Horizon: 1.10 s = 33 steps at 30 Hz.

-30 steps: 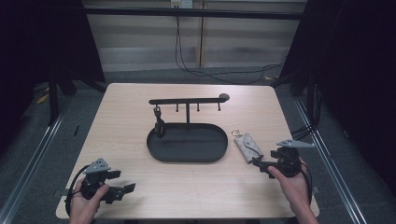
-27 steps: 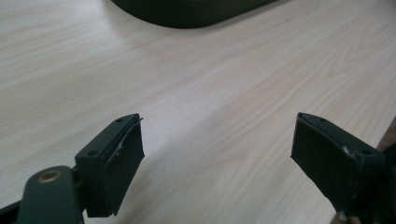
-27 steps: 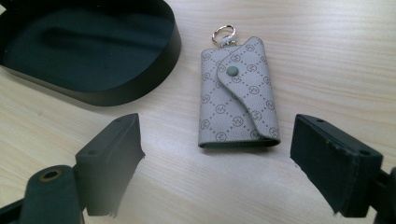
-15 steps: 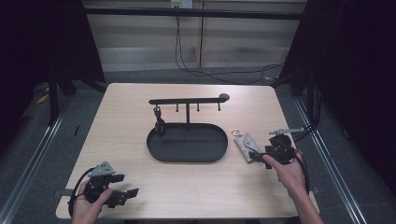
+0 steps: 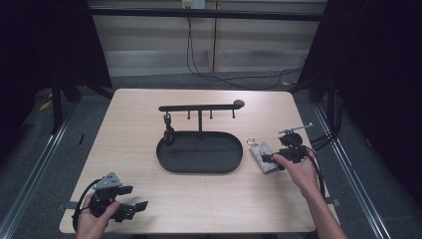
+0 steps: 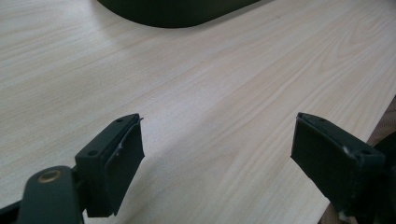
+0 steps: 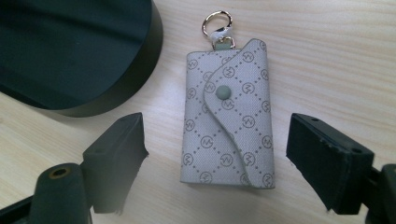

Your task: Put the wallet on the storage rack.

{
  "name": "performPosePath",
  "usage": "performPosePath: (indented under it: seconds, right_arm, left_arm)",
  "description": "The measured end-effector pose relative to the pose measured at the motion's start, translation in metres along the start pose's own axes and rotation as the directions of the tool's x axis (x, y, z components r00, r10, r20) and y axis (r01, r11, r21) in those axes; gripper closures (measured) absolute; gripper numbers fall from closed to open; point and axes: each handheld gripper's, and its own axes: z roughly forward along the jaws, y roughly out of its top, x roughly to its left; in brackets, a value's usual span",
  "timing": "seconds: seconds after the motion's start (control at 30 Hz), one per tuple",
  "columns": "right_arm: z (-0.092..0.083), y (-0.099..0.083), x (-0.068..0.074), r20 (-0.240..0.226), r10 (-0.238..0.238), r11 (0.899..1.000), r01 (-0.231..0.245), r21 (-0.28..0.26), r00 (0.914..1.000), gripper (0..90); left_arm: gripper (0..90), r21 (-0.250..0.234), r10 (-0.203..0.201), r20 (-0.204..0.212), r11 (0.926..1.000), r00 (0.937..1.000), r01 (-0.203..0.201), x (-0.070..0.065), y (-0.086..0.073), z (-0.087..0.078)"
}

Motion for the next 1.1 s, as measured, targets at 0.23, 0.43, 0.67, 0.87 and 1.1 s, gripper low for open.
performPosePath:
  seconds: [0.23, 0.43, 0.67, 0.87, 1.1]
  right_arm:
    - [0.009, 0.013, -0.003, 0.001, -0.005, 0.996, 0.005, 0.086, 1.0000, 18.8]
    - [0.024, 0.019, -0.003, 0.011, -0.007, 0.988, 0.005, 0.157, 0.9999, 21.1]
    - [0.038, 0.022, -0.014, 0.015, 0.005, 0.982, -0.008, 0.186, 0.9999, 19.1]
    - [0.047, 0.024, -0.017, 0.026, 0.005, 0.974, -0.011, 0.227, 0.9997, 19.2]
    - [0.055, 0.033, -0.010, 0.027, -0.019, 0.966, 0.011, 0.258, 0.9995, 22.4]
  left_arm:
    - [16.5, 0.000, 0.002, 0.004, 1.0000, 1.0000, -0.002, -0.002, 0.000, 0.000]
    - [16.5, -0.001, 0.005, 0.009, 1.0000, 0.9999, -0.005, -0.001, 0.000, -0.001]
    - [16.5, -0.003, 0.005, 0.009, 1.0000, 1.0000, -0.005, 0.000, 0.000, -0.001]
    - [16.5, -0.008, 0.000, 0.003, 1.0000, 1.0000, 0.000, 0.001, 0.000, -0.001]
    - [16.5, -0.008, -0.001, 0.005, 1.0000, 1.0000, 0.001, 0.002, 0.000, -0.002]
